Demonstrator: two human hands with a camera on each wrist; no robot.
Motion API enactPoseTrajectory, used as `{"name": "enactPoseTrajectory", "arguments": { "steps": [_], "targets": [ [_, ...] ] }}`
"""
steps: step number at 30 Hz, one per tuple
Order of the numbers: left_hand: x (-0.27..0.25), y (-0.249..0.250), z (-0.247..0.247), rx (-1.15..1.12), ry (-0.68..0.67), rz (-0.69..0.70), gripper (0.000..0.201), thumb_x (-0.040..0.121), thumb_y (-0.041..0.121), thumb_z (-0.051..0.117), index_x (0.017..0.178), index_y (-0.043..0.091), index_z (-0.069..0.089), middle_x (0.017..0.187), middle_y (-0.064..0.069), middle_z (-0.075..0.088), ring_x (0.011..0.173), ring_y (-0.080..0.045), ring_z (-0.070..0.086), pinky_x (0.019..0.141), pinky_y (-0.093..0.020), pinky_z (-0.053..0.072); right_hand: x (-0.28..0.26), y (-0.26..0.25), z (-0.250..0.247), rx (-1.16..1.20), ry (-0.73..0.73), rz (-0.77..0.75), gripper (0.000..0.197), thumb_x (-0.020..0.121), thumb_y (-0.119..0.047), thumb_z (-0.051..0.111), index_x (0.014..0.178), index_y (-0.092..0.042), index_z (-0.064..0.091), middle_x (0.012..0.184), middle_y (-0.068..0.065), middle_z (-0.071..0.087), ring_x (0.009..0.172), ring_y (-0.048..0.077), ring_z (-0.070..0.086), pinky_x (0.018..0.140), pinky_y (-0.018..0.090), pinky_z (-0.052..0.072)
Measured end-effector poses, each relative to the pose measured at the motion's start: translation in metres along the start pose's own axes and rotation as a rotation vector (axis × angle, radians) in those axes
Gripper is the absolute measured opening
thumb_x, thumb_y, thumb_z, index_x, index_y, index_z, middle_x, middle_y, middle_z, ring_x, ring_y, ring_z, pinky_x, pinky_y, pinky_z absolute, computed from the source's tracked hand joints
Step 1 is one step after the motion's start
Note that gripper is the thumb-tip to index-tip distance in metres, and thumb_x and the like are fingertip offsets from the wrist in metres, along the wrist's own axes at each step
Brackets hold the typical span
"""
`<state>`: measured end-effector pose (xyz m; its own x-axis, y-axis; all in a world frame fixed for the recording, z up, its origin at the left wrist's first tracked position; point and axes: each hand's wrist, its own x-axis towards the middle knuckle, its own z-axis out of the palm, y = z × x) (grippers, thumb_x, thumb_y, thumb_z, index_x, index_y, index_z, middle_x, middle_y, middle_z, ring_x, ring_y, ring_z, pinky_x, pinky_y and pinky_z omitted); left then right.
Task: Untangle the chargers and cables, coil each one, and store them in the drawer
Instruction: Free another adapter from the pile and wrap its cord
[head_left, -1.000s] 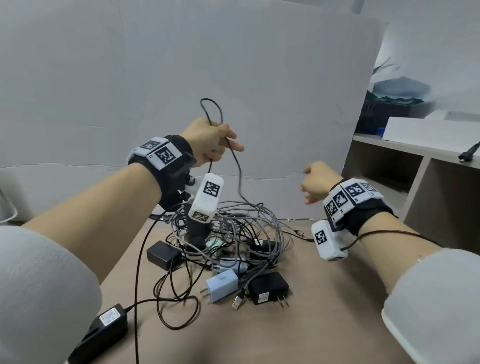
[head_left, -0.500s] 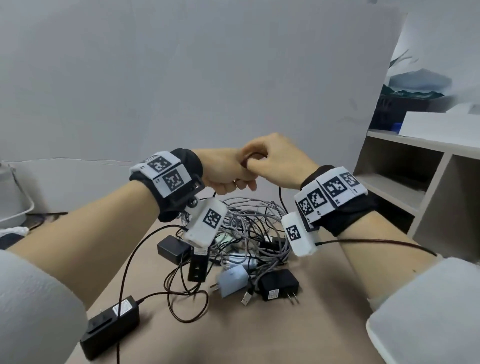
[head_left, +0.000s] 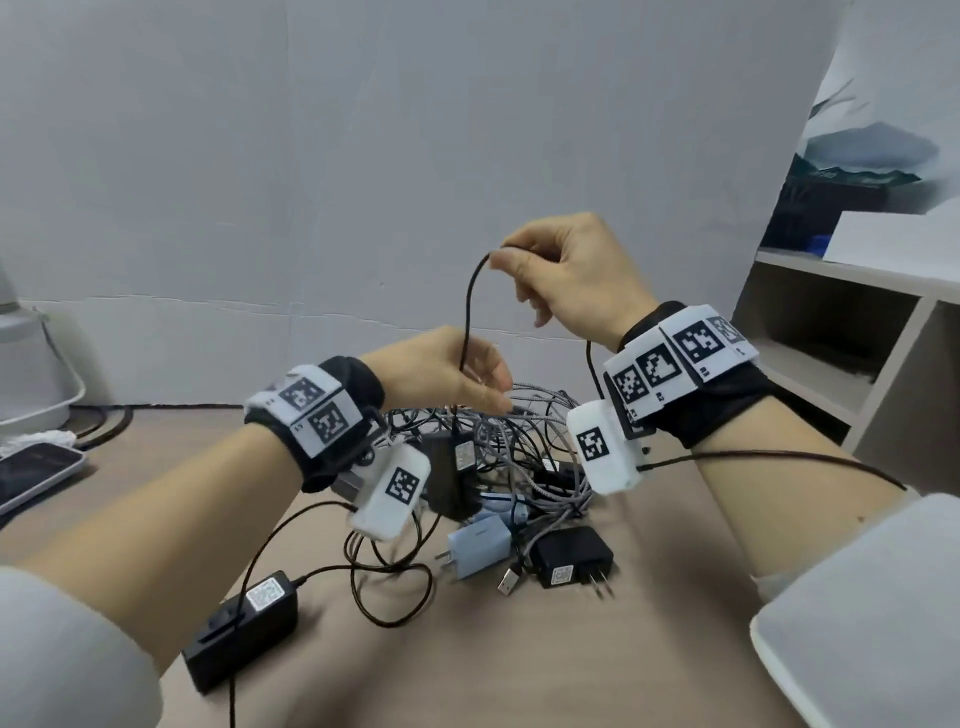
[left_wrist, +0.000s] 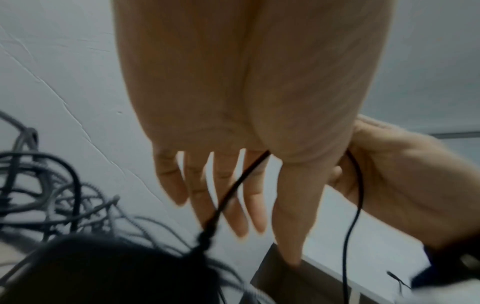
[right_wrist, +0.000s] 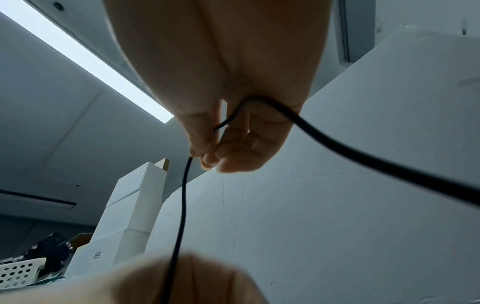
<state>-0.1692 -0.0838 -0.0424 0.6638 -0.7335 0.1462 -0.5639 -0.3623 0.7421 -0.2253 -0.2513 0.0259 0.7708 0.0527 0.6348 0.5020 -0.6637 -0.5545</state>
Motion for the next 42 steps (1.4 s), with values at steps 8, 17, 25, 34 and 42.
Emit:
{"name": "enactPoseTrajectory", "arguments": {
  "steps": [8, 17, 25, 34, 42],
  "targets": [
    [-0.008, -0.017, 0.028, 0.047, -0.227, -0.126, 0.039, 0.074, 0.036, 0.088, 0.106, 0.022, 0.07, 0.092, 0.005, 0.072, 0.083, -0.012, 0.068, 0.079, -0.032, 0.057, 0.003, 0.01, -0.005, 0.014, 0.15, 0.1, 0.017, 0.095, -0.021, 0.065, 0.086, -0.009, 0.073, 0.061, 0.007, 0.06, 0.041, 0.018, 0.057, 0.041, 0.026, 0.046],
    [-0.004, -0.03, 0.016, -0.643, 0.337, -0.21, 0.053, 0.088, -0.009, 0.064, 0.135, 0.009, 0.047, 0.123, -0.023, 0.057, 0.099, -0.036, 0.066, 0.074, -0.043, 0.062, 0.005, 0.052, -0.014, -0.56, 0.064, 0.449, 0.022, 0.094, -0.013, 0.048, 0.079, -0.013, 0.064, 0.091, 0.016, 0.061, 0.09, 0.035, 0.052, 0.079, 0.035, 0.047],
    [-0.001, -0.017, 0.012, -0.421, 0.303, -0.04, 0.03, 0.088, 0.01, 0.075, 0.117, 0.012, 0.066, 0.106, -0.017, 0.074, 0.082, -0.027, 0.071, 0.07, -0.038, 0.061, -0.014, 0.021, 0.004, -0.623, -0.185, 0.136, 0.08, 0.081, -0.024, 0.06, 0.155, -0.028, 0.031, 0.156, 0.006, 0.033, 0.146, 0.028, 0.024, 0.121, 0.046, 0.023],
    [-0.002, -0.026, 0.02, -0.523, 0.303, 0.055, 0.033, 0.091, 0.02, 0.071, 0.123, 0.015, 0.066, 0.111, -0.012, 0.071, 0.089, -0.024, 0.074, 0.068, -0.036, 0.061, -0.019, 0.053, 0.007, -0.394, -0.308, 0.134, 0.011, 0.096, -0.026, 0.066, 0.089, -0.021, 0.072, 0.067, -0.004, 0.068, 0.064, 0.007, 0.06, 0.065, 0.022, 0.043],
    [0.017, -0.058, 0.023, -1.141, 0.617, -0.047, 0.023, 0.092, 0.007, 0.068, 0.114, 0.001, 0.062, 0.113, -0.018, 0.069, 0.095, -0.023, 0.072, 0.076, -0.029, 0.059, -0.016, 0.077, 0.006, -0.275, -0.242, 0.26, 0.012, 0.097, -0.022, 0.064, 0.088, -0.017, 0.069, 0.064, -0.001, 0.07, 0.044, 0.001, 0.048, 0.048, 0.012, 0.037]
  ]
}}
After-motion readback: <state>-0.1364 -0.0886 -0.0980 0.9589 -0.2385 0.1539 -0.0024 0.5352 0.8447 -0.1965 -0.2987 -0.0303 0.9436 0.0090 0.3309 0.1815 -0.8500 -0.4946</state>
